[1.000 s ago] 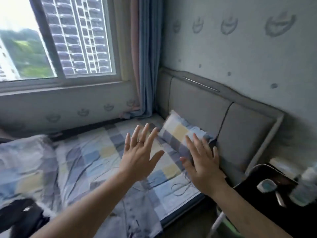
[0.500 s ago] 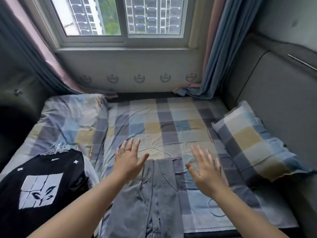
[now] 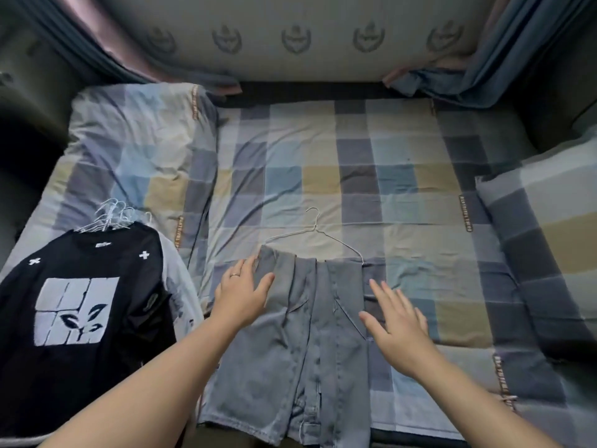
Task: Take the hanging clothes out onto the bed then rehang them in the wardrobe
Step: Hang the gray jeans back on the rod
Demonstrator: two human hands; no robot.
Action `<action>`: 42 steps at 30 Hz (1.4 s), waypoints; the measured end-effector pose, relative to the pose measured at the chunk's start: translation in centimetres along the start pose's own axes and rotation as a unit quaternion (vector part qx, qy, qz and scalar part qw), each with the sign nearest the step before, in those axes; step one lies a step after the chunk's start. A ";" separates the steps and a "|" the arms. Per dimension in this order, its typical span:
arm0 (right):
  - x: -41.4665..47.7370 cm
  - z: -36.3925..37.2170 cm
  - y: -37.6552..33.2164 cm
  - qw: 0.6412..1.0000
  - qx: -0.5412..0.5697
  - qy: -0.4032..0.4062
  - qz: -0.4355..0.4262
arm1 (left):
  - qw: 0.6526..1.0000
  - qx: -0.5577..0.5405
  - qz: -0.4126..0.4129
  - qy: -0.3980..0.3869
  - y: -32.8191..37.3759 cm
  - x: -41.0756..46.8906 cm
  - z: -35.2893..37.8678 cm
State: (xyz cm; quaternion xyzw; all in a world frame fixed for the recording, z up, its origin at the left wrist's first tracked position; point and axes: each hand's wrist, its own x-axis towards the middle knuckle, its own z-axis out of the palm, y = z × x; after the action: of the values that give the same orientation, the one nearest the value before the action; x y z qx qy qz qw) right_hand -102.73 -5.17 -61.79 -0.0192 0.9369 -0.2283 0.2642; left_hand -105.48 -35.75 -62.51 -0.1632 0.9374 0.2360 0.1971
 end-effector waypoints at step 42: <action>29.4 8.2 6.2 0.726 0.582 0.164 0.328 | 0.814 -0.497 -0.301 0.013 -5.8 30.9 9.5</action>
State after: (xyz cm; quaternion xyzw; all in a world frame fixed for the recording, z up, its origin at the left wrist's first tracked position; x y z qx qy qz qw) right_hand -123.34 -7.64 -84.99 0.4849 0.5963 -0.6275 0.1246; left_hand -127.28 -42.37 -86.21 -0.5164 0.5992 0.5961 0.1379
